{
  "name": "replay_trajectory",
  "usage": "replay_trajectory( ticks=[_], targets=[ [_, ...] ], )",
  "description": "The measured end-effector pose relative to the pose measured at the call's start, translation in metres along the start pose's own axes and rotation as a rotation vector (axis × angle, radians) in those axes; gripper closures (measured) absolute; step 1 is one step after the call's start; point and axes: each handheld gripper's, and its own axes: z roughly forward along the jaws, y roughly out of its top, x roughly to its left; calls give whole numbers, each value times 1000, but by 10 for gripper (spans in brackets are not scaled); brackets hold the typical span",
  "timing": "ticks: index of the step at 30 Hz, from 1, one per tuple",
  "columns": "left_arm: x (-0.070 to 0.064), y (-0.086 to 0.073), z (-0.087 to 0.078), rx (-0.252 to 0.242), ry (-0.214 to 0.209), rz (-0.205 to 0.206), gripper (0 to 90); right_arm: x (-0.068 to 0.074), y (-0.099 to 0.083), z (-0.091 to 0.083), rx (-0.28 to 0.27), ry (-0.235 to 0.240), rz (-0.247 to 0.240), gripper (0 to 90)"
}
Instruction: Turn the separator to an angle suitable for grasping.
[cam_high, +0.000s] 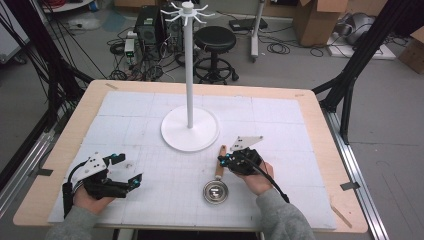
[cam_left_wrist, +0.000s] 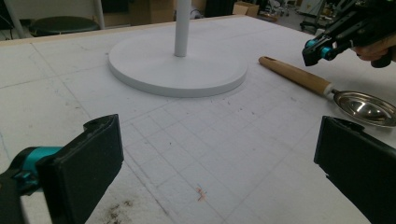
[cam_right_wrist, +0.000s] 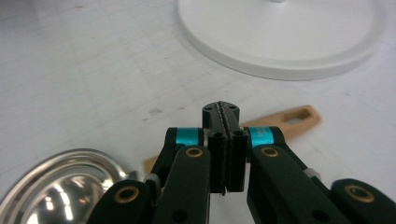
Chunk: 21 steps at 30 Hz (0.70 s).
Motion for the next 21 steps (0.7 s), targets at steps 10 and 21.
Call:
replay_trajectory(
  ticks=[10,21],
  targets=[
    [1,-1,-2,1,3,-3,18,25,9,22,106,63,-77,900],
    [1,-1,-3,3,4,-7,18,36,10,32,172,62,-114,900]
  ],
)
